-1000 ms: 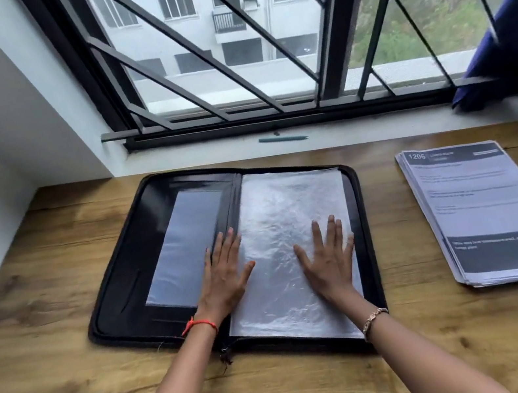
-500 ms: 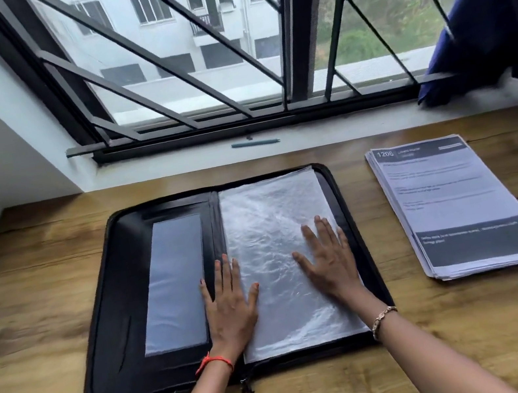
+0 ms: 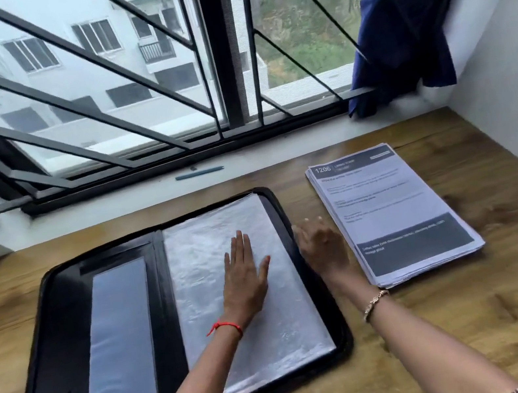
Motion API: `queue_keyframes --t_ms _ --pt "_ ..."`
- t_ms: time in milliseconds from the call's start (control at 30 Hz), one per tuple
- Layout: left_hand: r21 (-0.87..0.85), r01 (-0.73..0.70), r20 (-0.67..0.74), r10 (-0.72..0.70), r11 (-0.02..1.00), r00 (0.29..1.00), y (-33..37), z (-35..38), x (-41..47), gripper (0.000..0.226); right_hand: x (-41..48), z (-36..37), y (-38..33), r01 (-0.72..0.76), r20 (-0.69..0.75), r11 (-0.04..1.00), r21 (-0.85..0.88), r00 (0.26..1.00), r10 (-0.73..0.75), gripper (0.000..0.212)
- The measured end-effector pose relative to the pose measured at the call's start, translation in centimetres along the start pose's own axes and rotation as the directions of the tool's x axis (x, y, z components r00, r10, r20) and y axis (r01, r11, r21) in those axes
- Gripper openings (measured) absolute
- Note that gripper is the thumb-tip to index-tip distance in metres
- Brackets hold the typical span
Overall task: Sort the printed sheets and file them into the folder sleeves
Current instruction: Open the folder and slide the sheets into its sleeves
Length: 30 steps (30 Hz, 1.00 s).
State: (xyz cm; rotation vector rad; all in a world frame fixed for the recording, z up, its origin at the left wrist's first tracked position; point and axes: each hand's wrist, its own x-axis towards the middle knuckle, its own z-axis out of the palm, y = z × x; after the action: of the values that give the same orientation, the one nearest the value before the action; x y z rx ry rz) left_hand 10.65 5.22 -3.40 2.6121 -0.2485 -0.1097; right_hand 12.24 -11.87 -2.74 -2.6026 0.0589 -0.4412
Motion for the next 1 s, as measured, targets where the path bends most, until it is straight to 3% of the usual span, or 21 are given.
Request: queue_keyframes --t_ms 200,400,567,733,900,1000 --pt "-0.36 0.005 0.038 0.01 0.933 0.999 9.2 0.8 5.7 0.055 5.4 -5.9 6.3 -0.146 -0.111 0.989 0.003 0.983 0.146 0.016" --pt "-0.449 0.092 0.062 -0.072 0.889 0.995 13.7 2.7 10.1 0.035 7.5 -8.8 13.2 -0.294 -0.082 0.954 -0.054 0.954 0.289 0.027" --pt "-0.385 0.131 0.115 -0.094 0.913 0.989 14.8 3.6 12.3 0.033 8.2 -8.7 17.3 -0.435 -0.078 0.894 -0.112 0.9 0.428 0.033" --pt "-0.414 0.148 0.086 -0.123 0.898 0.989 15.6 3.7 12.8 0.022 9.0 -7.7 19.0 -0.497 -0.027 0.859 -0.124 0.867 0.498 0.038" --pt "-0.538 0.255 0.116 -0.229 0.804 0.967 15.8 4.3 13.2 0.003 9.5 -7.0 18.8 -0.575 -0.08 0.815 -0.072 0.817 0.57 0.041" --pt "-0.564 0.282 0.11 -0.267 0.776 0.957 15.8 4.5 13.3 0.01 9.7 -6.9 18.7 -0.599 -0.112 0.798 -0.062 0.799 0.591 0.048"
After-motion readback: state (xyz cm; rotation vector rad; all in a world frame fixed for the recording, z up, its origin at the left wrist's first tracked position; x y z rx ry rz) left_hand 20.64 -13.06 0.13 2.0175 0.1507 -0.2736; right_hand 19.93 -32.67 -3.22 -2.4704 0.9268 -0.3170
